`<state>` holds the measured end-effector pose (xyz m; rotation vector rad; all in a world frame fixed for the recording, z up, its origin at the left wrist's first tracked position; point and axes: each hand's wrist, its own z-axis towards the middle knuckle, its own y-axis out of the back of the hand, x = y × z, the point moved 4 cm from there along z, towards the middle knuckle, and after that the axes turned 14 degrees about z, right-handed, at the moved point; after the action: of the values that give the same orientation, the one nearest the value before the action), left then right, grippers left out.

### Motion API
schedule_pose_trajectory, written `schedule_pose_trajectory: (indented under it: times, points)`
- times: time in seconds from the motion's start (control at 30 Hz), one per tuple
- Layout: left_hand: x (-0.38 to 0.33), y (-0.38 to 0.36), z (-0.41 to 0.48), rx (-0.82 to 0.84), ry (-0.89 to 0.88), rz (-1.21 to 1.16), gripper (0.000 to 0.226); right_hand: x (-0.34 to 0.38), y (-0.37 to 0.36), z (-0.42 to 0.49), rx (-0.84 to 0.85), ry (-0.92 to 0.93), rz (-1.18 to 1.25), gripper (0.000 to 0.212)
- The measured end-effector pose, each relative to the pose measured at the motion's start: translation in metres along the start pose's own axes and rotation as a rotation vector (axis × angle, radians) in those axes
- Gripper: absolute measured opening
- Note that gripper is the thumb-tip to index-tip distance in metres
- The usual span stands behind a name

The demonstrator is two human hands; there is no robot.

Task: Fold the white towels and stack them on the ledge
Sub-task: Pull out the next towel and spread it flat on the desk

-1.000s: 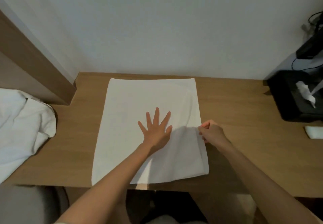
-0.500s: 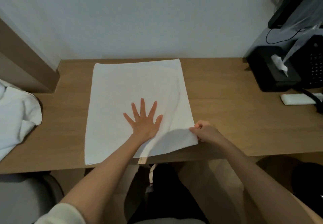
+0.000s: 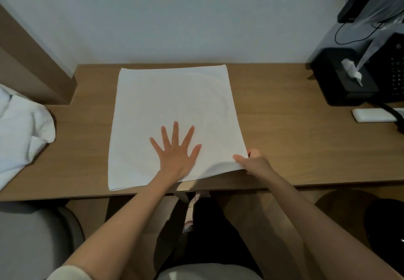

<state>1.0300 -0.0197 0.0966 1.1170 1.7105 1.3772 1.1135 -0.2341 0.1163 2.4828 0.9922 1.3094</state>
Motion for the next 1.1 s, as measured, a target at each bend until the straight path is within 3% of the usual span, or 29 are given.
schedule_pose_trajectory:
  times: [0.1,0.2,0.3,0.43,0.53,0.67,1.1]
  points:
    - [0.01,-0.004,-0.007,-0.063,-0.018,0.021,0.058,-0.001,-0.001,-0.008,0.012,0.036,0.102,0.04]
    - [0.014,-0.004,-0.011,-0.106,-0.037,0.032,0.056,-0.008,0.003,-0.014,-0.003,0.042,-0.014,0.032]
    - [0.013,-0.003,-0.014,-0.101,-0.061,0.023,0.054,-0.011,0.004,-0.02,-0.103,0.033,-0.135,0.037]
    - [0.014,0.011,-0.015,-0.141,-0.087,-0.051,0.053,0.019,-0.001,-0.027,-0.328,0.331,-0.309,0.053]
    - [0.019,0.032,-0.003,-0.229,-0.078,-0.064,0.052,0.049,-0.018,-0.025,-0.289,0.559,-0.306,0.045]
    - [0.03,0.056,0.032,-0.249,0.0,-0.063,0.052,0.089,-0.049,-0.009,-0.19,0.694,-0.304,0.045]
    - [0.049,0.061,0.151,-0.117,0.127,-0.085,0.051,0.171,-0.096,0.12,-0.109,0.64,-0.765,0.054]
